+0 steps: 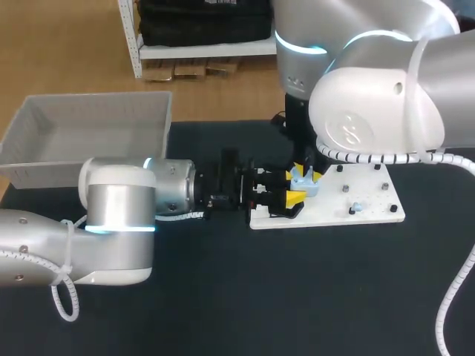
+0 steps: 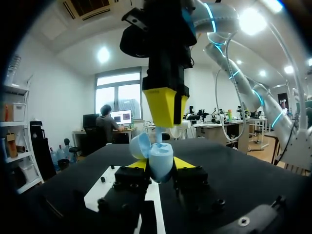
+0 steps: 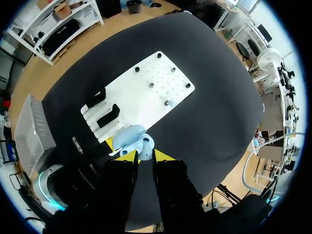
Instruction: Pick up each earbud case from the left stands, insert the matching earbuds, close the lid, and place the case in the box.
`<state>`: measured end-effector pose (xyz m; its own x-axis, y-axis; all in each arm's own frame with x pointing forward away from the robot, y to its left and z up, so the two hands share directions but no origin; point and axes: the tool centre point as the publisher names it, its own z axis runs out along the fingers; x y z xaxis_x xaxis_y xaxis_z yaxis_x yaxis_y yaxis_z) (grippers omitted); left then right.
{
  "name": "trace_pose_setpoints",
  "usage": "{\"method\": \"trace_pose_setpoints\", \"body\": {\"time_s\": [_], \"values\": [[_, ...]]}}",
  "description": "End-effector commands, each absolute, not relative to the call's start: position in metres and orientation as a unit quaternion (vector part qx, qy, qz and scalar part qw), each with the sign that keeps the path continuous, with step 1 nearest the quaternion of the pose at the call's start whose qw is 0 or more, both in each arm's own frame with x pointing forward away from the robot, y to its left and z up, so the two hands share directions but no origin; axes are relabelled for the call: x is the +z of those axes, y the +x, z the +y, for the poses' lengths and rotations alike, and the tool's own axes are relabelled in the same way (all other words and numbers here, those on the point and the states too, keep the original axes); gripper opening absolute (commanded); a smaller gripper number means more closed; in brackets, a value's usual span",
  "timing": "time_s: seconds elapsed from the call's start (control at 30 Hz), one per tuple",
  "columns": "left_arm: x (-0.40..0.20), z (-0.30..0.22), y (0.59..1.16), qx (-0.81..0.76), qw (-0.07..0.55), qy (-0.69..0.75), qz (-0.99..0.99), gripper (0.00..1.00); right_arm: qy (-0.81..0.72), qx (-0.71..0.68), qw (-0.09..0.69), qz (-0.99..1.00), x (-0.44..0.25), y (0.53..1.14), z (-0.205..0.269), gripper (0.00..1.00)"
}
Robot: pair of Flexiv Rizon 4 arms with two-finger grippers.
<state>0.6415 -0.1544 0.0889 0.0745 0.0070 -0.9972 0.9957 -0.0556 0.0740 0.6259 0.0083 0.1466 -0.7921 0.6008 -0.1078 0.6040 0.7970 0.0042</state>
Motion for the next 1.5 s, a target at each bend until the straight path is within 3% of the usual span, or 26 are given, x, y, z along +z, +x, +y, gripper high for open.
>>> {"method": "trace_pose_setpoints", "body": {"time_s": [0.03, 1.5], "values": [[0.088, -0.155, 0.641, -0.491, 0.503, 0.534, 0.47, 0.0, 0.319, -0.015, 0.051, 0.946, 0.147, 0.627, 0.008, 0.0], [0.088, -0.155, 0.641, -0.491, 0.503, 0.534, 0.47, 0.0, 0.319, -0.011, 0.039, 0.947, 0.133, 0.629, 0.008, 0.0]]}}
